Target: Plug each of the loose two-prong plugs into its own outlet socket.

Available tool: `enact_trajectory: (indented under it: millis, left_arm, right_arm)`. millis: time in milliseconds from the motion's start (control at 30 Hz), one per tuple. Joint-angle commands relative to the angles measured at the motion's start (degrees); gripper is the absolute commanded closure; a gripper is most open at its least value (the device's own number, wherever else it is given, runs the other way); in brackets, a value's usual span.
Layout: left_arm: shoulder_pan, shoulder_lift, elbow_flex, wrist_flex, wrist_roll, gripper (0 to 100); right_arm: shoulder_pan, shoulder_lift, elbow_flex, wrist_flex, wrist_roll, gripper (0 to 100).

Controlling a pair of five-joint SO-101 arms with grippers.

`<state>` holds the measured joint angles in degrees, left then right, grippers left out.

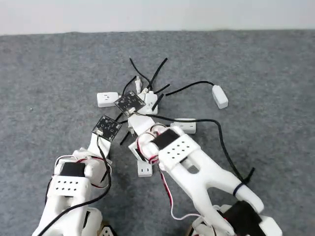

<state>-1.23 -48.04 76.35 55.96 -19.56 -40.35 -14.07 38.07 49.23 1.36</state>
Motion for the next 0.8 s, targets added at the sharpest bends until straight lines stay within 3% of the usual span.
enact_trajectory:
  millis: [0, 233, 400, 767]
  left_arm:
    - [-0.7, -1.1, -1.1, -1.4, 0.9, 98]
    - [-0.7, -1.0, -1.1, -1.4, 0.9, 98]
    - [-0.7, -1.0, -1.1, -1.5, 0.9, 98]
    - [-0.7, -1.2, -1.0, -1.5, 0.9, 98]
  right_arm:
    - [0.3, -5.1, 2.0, -1.6, -2.1, 99.1]
    - [0.3, -7.6, 9.7, -5.4, -2.2, 99.1]
    - [-2.1, -7.4, 16.6, -9.2, 2.7, 99.1]
    - [-2.5, -2.2, 11.8, -5.8, 2.6, 95.1]
